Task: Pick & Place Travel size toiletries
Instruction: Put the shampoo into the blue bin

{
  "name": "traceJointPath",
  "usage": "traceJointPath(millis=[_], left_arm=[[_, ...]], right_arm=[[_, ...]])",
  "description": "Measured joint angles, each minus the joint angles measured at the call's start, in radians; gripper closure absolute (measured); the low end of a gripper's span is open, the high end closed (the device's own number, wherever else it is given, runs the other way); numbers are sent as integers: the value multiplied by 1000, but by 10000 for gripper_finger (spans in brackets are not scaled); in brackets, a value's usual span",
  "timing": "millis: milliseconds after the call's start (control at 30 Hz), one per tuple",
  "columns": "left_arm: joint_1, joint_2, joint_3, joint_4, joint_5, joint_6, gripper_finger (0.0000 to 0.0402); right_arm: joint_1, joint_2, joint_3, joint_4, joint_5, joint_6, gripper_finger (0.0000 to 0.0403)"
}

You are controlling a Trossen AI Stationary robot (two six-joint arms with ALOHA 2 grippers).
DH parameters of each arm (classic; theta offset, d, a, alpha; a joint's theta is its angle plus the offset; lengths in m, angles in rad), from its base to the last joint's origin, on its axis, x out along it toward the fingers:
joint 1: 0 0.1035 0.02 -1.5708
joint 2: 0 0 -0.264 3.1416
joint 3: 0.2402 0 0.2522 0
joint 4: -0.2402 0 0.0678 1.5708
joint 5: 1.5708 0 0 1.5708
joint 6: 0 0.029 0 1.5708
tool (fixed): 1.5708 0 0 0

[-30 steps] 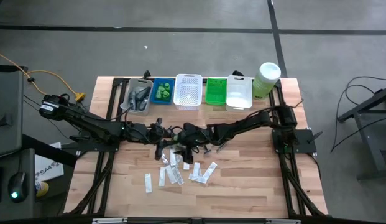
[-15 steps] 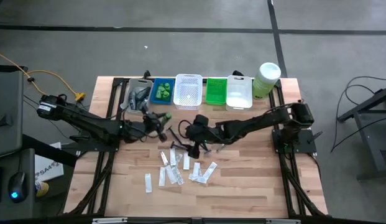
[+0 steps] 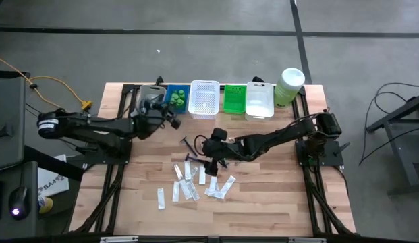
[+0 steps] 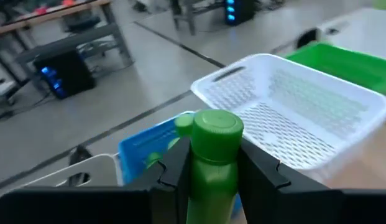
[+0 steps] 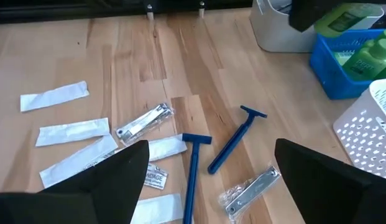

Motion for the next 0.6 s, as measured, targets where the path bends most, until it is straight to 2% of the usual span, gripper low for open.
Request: traceJointPath(millis=[100,300,433,600], left_arm=[[57,0,-73,124,13,-6,308],[146,1,-204,422,114,17,308],[180,3,-210,470,182,19,308],[228,63,-211,515,184,14,308]], right_arm=[[0,0,0,-1,0,6,62],[0,0,0,2,0,7,62],[0,1,0,4,0,7,62],[0,2,0,29,0,2,62]])
